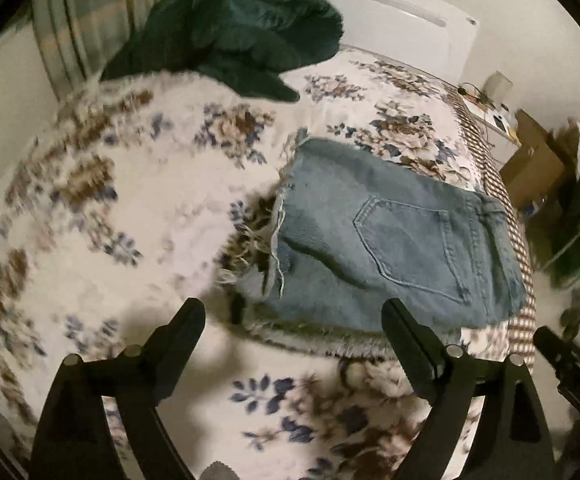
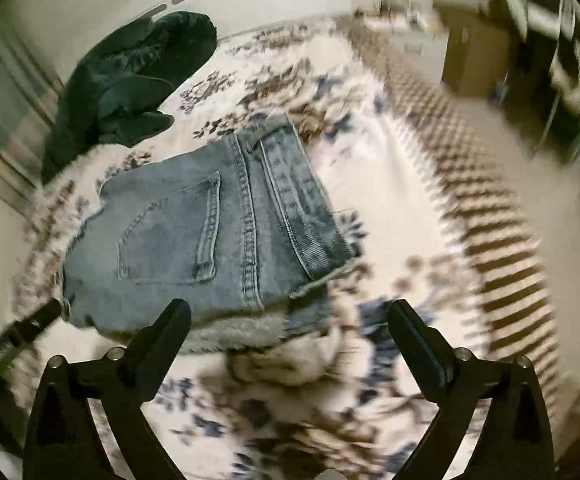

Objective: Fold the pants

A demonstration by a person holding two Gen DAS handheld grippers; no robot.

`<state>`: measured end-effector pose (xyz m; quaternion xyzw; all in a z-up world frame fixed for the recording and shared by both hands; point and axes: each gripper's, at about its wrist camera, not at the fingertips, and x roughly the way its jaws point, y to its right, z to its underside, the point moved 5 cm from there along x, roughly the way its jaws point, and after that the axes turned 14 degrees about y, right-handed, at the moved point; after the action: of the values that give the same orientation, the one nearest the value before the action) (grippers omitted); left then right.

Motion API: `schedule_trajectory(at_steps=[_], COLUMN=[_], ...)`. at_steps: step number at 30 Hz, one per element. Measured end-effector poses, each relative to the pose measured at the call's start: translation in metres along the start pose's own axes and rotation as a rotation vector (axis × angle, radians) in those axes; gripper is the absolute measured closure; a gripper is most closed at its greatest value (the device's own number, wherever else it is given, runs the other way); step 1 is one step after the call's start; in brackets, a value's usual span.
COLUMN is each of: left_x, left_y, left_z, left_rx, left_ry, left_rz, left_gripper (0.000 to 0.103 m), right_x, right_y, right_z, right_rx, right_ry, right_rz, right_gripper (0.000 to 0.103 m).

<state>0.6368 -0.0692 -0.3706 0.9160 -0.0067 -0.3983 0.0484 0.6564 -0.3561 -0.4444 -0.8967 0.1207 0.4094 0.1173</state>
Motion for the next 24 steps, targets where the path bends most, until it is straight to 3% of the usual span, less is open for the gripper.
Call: schedule_trajectory(at_steps=[6,15,24], left_x=[-0.063,-0.176,-0.283], left_y=[0.003,0.006,0.005], left_z=[-0.013,-0.021,-0.014], left_rx=[0.092,0.144,0.134], left_ry=[0.065,0.178,0.266], left_rz=[-0.035,-0.068,-0.086], left_gripper=[0.013,0.013,0.013], right_x=[-0.082,-0.214,-0.349], right_y=[-0.019,-0.037,-0.037], right_z=[-0.014,-0.027,-0.013], right_rx=[-0.122,-0.139,-0.176], right_ry=[0.142,0.259,0.352], right_rz=[0.123,0.1,0.045], right_gripper=[0.001,0.001,0.001])
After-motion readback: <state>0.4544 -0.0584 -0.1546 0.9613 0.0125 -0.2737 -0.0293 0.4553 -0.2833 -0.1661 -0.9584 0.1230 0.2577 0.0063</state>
